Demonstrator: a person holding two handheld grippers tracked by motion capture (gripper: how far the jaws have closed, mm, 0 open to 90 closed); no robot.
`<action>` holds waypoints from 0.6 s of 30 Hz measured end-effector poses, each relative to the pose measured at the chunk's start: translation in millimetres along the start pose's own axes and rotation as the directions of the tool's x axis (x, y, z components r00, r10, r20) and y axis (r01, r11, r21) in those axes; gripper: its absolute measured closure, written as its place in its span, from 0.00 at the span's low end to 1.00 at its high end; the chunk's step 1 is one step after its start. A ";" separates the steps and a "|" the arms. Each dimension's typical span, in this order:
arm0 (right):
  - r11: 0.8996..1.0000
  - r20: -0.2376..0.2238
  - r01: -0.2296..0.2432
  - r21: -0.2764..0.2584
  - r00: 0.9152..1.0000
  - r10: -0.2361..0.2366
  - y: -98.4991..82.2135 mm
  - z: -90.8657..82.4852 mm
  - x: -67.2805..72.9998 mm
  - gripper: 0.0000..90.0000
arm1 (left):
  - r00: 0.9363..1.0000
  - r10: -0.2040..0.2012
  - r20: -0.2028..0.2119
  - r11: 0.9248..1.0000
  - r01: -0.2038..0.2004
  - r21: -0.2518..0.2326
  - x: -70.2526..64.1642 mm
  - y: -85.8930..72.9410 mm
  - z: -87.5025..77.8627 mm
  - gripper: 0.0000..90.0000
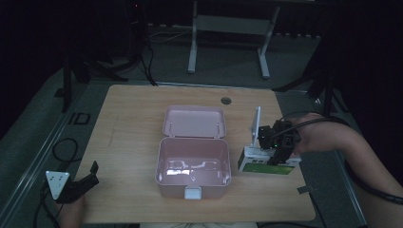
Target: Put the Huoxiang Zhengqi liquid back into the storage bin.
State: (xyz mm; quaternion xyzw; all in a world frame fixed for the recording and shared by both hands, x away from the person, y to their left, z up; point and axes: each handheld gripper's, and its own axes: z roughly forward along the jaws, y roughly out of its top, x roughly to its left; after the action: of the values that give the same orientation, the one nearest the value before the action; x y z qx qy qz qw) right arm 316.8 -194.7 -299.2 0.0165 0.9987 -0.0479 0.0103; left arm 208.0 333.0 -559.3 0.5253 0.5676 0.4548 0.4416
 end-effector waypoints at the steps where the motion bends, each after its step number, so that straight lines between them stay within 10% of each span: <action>1: 1.000 0.008 0.005 -0.006 1.000 -0.005 2.5 -2.2 0.0 0.69 | 1.000 -0.002 0.000 1.000 0.002 -0.001 0.1 0.0 0.0 0.03; 18: 0.999 -0.002 0.046 -0.018 0.999 -0.046 54.3 -14.1 -5.2 0.69 | 1.000 -0.003 0.002 1.000 0.003 0.000 0.5 -0.1 -0.1 0.03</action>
State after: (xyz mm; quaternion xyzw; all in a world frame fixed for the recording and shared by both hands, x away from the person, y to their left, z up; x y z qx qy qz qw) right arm 323.6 -139.5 -290.3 -0.0064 0.9992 -0.0391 0.0079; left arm 207.8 333.5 -559.4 0.5248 0.5678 0.4538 0.4430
